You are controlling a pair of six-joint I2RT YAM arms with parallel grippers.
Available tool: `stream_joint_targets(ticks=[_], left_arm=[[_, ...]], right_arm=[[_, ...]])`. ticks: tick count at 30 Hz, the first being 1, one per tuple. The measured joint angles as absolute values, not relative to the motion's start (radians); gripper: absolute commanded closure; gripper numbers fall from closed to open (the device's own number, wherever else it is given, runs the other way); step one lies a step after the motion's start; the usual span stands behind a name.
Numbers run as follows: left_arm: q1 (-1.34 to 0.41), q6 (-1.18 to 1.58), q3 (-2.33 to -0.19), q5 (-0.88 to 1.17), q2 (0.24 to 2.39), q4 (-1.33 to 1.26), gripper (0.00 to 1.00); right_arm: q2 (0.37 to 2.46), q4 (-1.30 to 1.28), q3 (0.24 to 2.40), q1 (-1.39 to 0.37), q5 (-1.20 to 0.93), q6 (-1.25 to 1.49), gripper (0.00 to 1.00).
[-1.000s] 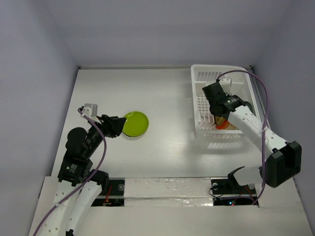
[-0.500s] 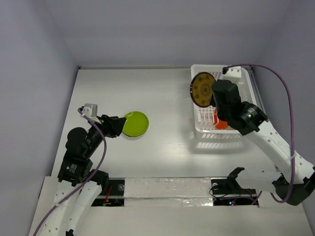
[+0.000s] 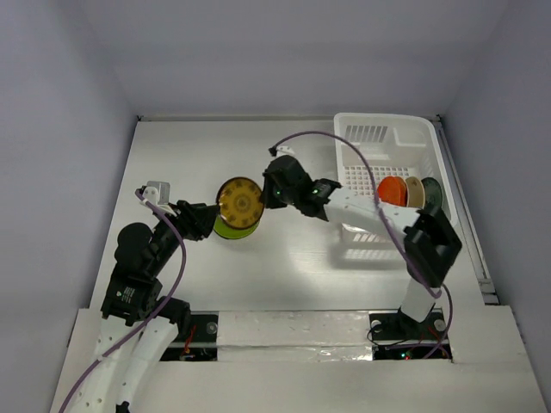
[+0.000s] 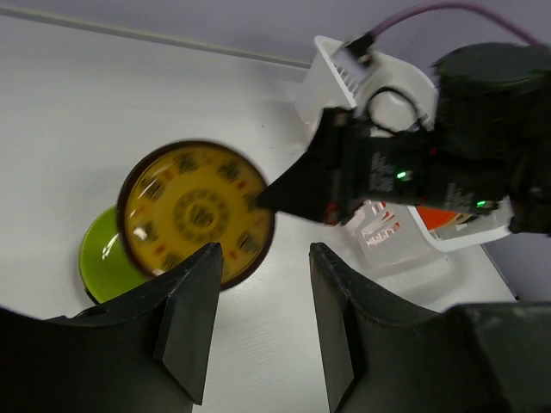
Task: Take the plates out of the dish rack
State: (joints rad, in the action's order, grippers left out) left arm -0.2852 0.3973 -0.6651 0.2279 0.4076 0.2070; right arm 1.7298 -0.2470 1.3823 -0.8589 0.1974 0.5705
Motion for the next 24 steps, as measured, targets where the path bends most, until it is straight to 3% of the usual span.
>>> stream_joint_targets(ticks=[6, 13, 21, 24], left_arm=[[-0.285, 0.397, -0.665, 0.228, 0.408, 0.207, 0.58], [-0.285, 0.397, -0.665, 0.228, 0.408, 0.207, 0.58], [-0.285, 0.397, -0.665, 0.228, 0.408, 0.207, 0.58], [-0.285, 0.397, -0.665, 0.228, 0.407, 0.207, 0.58]], right_arm=[[1.913, -0.199, 1.436, -0.883, 0.090, 0.634, 1.00], [1.957, -0.168, 1.436, -0.877, 0.078, 0.690, 0.97], [1.957, -0.152, 1.421, -0.877, 0.097, 0.724, 0.72], [1.957, -0.155, 1.412, -0.877, 0.107, 0.724, 0.69]])
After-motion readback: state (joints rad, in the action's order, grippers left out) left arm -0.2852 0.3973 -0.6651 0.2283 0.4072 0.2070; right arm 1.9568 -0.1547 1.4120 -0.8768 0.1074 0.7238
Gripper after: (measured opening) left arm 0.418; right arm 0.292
